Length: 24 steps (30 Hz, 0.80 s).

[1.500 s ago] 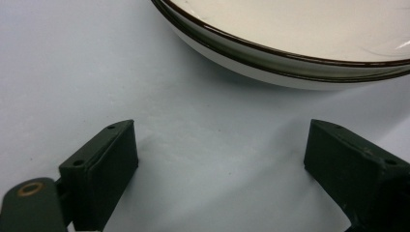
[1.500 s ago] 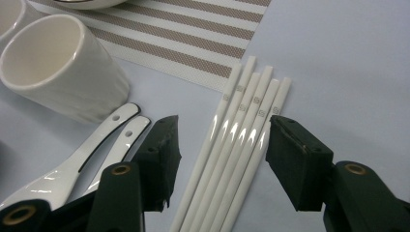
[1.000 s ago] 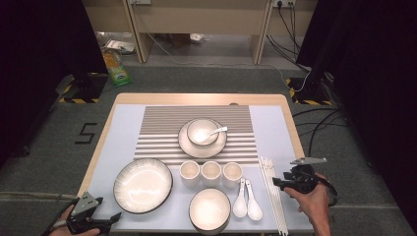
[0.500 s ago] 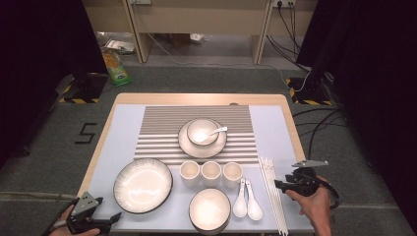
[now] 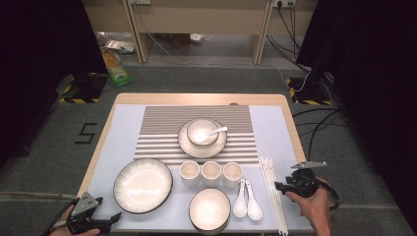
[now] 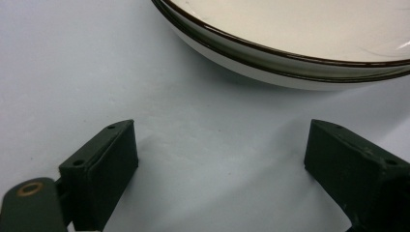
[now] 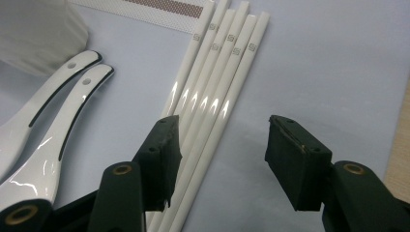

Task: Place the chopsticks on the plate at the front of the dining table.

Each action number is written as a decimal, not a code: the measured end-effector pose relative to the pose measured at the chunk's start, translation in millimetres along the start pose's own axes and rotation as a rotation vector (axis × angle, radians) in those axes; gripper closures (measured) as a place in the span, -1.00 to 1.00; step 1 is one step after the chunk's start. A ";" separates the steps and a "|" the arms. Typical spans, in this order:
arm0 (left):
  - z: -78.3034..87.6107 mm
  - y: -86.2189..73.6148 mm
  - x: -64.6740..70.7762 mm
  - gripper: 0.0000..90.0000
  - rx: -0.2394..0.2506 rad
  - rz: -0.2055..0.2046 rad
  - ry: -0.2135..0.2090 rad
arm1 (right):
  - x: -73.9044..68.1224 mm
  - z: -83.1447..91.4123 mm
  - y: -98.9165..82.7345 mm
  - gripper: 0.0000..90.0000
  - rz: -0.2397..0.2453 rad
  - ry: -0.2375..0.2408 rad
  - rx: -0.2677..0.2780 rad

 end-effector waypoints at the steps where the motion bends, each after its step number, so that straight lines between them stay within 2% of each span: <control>1: -0.1 0.0 0.1 -0.77 0.001 0.001 -0.001 | -0.5 -0.9 -0.2 0.02 0.003 0.000 -0.005; 13: -0.1 0.0 0.0 -0.77 0.001 0.002 -0.002 | 2.0 -9.9 1.0 0.10 0.006 -0.011 -0.055; 21: -0.1 0.0 0.0 -0.77 0.001 0.001 -0.001 | 4.0 -14.1 2.7 0.27 0.027 -0.028 -0.104; 24: -0.1 -0.1 0.0 -0.77 0.002 0.002 -0.003 | 5.0 -14.1 6.6 0.39 0.042 -0.030 -0.146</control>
Point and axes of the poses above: each handheld gripper's, and its own axes: z roughly backward along the jaws, y roughly out of its top, x roughly to its right, the point moved 1 cm from there along -z, roughly forward along the jaws, and after that the axes turned 13 degrees about z, right-handed, at the moved point
